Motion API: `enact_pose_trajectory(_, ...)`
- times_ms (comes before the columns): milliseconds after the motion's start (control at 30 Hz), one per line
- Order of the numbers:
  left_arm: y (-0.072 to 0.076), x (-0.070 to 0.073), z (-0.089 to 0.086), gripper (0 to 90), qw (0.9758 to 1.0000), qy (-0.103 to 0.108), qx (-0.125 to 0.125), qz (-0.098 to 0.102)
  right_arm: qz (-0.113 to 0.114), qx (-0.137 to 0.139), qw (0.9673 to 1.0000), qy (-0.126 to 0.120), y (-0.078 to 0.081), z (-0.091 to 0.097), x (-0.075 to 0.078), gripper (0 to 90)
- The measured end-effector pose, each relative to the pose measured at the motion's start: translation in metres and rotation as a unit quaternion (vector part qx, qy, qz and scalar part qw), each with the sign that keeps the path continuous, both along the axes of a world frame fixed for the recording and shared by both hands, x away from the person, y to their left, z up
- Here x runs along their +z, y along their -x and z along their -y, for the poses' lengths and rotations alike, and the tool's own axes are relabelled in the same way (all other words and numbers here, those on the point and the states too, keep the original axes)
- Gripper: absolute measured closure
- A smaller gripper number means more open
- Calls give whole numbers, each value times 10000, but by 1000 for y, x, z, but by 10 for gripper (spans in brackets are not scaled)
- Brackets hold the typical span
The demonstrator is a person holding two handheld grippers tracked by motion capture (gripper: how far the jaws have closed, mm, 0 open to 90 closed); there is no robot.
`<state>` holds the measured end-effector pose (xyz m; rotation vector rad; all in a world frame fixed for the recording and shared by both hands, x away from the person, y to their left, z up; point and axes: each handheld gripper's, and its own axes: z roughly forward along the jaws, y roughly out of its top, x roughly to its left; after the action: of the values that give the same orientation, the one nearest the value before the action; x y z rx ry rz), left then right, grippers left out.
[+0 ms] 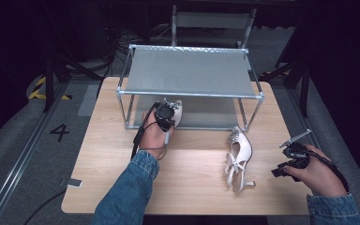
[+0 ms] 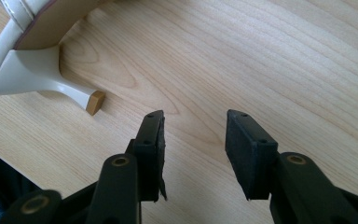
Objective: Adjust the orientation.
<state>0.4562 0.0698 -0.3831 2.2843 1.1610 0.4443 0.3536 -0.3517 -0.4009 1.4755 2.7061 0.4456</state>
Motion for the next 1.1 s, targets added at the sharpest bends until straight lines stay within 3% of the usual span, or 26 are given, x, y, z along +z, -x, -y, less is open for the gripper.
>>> enact_pose_trajectory(300, -7, -3, 11, 855, 9995, -175, 77, 249, 13, 58, 10000, 9, 0, -1, 0, 585)
enact_pose_trajectory(633, -18, -10, 18, 855, 9995, -18, 146, 289, 1, 59, 10000, 4, 0, -2, -1, 585)
enact_pose_trajectory(1000, -17, -17, 21, 855, 9986, 165, 211, 462, -23, 59, 10000, 18, 1, -2, -3, 584)
enact_pose_trajectory(1100, -17, -24, 21, 855, 9989, 188, 195, 379, -25, 65, 10000, 14, 1, -1, -2, 584)
